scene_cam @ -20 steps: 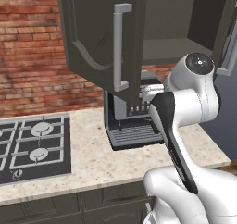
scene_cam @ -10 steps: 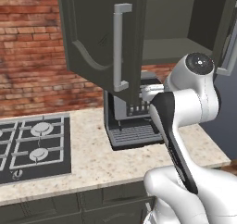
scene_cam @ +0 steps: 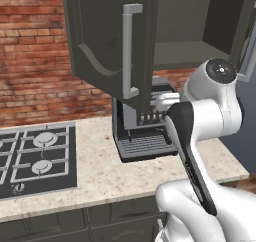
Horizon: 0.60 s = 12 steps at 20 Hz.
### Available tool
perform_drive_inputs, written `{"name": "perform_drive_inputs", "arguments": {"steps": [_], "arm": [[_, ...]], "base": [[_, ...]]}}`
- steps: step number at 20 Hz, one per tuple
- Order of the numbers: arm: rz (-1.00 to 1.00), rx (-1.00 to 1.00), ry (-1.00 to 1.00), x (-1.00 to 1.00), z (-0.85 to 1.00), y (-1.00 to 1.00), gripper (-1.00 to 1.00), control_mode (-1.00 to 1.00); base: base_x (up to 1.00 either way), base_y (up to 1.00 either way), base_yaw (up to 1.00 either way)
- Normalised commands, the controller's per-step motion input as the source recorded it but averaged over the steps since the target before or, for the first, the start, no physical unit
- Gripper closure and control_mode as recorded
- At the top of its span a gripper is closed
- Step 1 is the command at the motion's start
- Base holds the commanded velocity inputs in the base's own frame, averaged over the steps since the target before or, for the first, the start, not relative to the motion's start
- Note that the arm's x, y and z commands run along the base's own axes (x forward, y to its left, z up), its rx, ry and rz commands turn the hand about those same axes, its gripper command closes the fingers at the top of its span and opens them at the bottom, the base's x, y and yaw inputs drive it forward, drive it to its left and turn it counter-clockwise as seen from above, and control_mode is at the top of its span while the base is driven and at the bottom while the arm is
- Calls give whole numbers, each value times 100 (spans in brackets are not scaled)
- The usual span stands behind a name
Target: Close all open cabinet doors.
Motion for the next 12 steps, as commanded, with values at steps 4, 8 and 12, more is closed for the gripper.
{"name": "perform_drive_inputs", "arguments": {"steps": [4,8,12], "arm": [[0,8,0,-32,8,-1,-100,-100],[0,14,0,-31,12,0,-100,-100],[0,12,0,-35,5,9,-100,-100]], "base": [[0,0,0],[0,0,0],[0,0,0]]}}
